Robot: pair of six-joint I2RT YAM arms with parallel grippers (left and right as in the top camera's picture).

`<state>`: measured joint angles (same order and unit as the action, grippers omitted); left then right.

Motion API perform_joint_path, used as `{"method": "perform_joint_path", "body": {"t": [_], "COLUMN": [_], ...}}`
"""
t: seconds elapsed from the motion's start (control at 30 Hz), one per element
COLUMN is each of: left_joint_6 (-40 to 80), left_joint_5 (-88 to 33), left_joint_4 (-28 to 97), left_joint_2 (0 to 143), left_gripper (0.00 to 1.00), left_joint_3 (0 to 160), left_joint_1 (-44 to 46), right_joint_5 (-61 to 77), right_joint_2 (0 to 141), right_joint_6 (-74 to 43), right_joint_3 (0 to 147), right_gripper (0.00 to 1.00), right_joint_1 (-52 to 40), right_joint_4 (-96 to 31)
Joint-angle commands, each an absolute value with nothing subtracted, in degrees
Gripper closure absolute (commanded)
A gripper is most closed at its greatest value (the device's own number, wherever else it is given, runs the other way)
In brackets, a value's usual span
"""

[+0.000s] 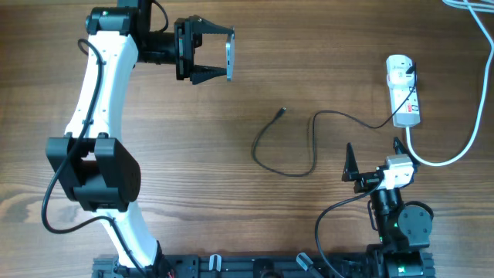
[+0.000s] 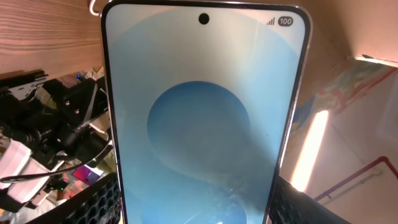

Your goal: Plug charger to phone and switch on socket

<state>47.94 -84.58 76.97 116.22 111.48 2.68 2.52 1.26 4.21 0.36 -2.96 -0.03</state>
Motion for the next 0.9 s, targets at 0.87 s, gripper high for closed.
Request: {"method": "perform_joint_path", "body": {"t": [0.87], "left_joint_6": [48.5], "left_joint_5": [-87.7], "left_joint_4": [77.0], "left_joint_2": [114.0], "left_gripper": [0.28], "left_joint_3": [111.7], "left_joint_1": [2.6], "right_joint_5": [25.9], "right_joint_2": [36.8], "right_joint_6": [-12.0], "right_joint_3": [70.7], "right_gripper": [0.00], "right_joint_1": [-3.2], "right_joint_4": [-45.0]}}
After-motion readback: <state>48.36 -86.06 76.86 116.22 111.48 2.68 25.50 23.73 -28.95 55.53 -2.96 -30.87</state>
